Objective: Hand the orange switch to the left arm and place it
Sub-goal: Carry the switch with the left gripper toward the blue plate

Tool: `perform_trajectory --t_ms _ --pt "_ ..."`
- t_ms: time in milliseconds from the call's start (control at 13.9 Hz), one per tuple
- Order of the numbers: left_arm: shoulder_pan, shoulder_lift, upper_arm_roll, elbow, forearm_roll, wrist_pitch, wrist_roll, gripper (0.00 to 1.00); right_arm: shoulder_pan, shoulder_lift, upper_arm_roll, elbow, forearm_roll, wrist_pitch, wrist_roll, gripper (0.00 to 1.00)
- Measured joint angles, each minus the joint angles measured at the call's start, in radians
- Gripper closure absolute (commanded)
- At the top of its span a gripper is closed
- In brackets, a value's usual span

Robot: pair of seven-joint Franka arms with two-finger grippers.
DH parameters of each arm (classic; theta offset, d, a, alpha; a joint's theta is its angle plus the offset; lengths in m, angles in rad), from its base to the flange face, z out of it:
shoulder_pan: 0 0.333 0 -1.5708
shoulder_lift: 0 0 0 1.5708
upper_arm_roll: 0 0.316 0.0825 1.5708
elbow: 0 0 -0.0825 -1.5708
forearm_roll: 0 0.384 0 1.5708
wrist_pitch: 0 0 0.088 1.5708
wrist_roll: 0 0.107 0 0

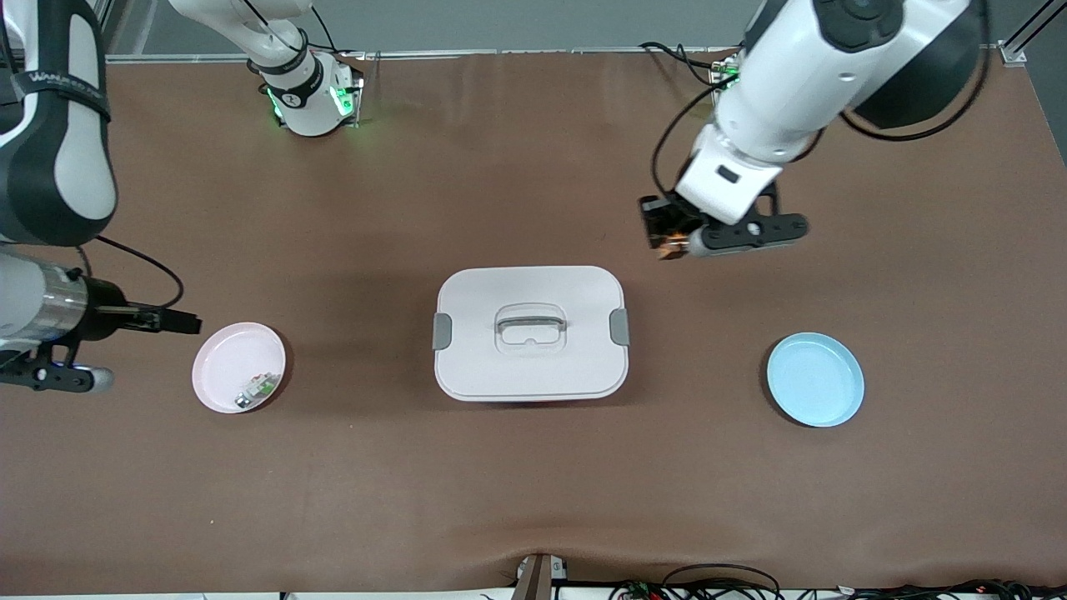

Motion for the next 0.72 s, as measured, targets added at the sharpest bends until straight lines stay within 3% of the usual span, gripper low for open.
perform_trajectory --t_ms 361,721 --pt "0.201 -0.041 0.003 -0.014 0.017 -0.071 0.059 1.00 -0.079 -0.040 -0.001 0.015 -0.045 -0.011 -0.201 0.00" --pt "0.392 -0.040 0.007 -0.017 0.018 -0.071 0.039 1.00 -0.106 -0.068 0.000 0.015 -0.060 -0.046 -0.216 0.00"
